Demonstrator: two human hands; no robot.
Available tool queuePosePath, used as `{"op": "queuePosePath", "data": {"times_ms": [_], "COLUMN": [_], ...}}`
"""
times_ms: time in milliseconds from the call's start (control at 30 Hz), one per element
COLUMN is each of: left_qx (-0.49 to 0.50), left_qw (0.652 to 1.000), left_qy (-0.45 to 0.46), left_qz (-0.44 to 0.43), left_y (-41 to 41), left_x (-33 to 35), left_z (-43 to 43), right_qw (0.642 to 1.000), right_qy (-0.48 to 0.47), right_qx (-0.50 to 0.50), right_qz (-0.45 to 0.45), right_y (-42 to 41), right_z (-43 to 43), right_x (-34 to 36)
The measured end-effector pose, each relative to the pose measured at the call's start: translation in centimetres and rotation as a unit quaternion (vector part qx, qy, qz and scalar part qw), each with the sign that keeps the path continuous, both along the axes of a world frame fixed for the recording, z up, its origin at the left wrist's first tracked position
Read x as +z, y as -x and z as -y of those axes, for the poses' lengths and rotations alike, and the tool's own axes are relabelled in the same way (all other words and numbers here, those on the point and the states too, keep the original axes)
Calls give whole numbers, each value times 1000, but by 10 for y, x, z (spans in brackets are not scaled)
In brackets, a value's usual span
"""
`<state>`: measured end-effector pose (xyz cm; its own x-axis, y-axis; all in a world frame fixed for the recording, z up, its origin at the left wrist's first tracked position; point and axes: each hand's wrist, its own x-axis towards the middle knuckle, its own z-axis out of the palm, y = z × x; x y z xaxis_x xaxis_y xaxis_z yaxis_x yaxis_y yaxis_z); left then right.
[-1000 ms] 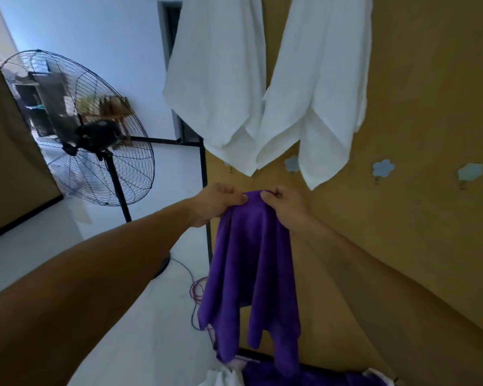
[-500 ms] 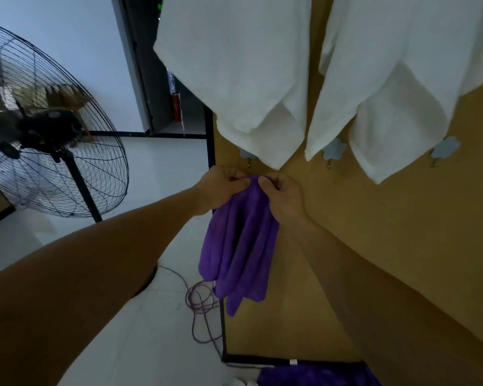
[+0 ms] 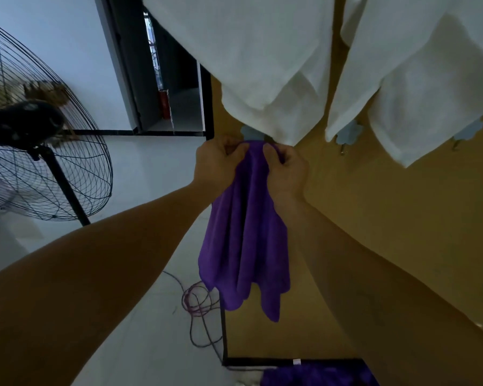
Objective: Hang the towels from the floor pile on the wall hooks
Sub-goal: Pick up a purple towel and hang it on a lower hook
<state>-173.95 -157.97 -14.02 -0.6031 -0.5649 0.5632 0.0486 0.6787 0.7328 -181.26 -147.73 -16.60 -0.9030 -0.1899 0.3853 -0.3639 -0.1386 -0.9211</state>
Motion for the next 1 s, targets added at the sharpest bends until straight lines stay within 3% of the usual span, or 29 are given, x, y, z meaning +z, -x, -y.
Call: {"op": "queuePosePath", "data": {"times_ms": [133,433,600,700,767,867,1000], "left_qx": [31,35,72,113,56,-25,-18], "left_qw": [998,990,991,990,993,988,986], "left_qy": [-54,-129,-39,48,77,78,65], "left_qz": [-12,37,101,73,67,133,155], "left_y": [10,9,5,-2,-2,3,-1], "left_x": [-2,-27,-29,-36,-38,-40,-37], "left_z": [0,-1,-6,-12,-12,-9,-7], "right_qw": [998,989,982,984,987,979,977], "right_qy": [-32,-139,-187,-169,-149,-193,-202], "right_qx": [-38,-10,-20,-56,-47,30,63], "right_qz": [-30,42,2,-28,-46,-52,-37], "right_y": [8,10,4,2,1,-2,-3], "right_z": [0,-6,-17,-20,-19,-17,-26], "right_x": [6,-12,-19,-23,-22,-21,-23]}}
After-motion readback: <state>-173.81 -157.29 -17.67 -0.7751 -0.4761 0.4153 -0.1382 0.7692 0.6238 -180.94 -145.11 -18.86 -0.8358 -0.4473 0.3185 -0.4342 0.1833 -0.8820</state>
